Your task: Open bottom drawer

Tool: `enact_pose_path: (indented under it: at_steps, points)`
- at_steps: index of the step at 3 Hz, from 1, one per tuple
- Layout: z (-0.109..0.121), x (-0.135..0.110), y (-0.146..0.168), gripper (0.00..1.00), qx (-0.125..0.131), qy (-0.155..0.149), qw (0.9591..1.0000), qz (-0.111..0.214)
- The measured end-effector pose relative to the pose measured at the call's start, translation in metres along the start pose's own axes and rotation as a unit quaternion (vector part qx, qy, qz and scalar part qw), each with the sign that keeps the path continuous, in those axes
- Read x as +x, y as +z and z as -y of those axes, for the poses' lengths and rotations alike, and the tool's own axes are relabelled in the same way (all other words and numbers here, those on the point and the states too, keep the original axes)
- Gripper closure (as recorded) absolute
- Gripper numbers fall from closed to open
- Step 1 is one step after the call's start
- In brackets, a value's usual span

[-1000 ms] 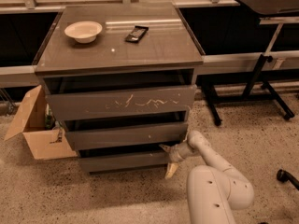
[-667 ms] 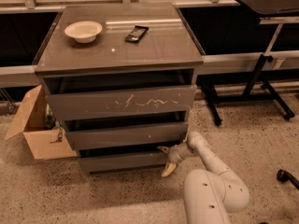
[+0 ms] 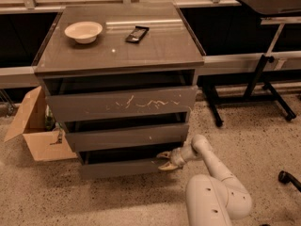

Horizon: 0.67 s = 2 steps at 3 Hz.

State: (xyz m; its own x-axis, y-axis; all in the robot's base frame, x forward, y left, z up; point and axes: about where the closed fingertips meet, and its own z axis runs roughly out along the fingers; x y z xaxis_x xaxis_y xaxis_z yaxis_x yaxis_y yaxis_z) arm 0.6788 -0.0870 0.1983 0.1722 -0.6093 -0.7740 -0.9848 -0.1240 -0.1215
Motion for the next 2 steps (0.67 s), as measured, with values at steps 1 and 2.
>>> enact_pose_path:
  at_steps: [1, 2]
  points:
    - [-0.018, -0.019, 0.002, 0.96, -0.017, -0.003, 0.9984, 0.054]
    - [-0.029, -0.026, 0.005, 1.00, -0.029, 0.001, 0.9969, 0.074]
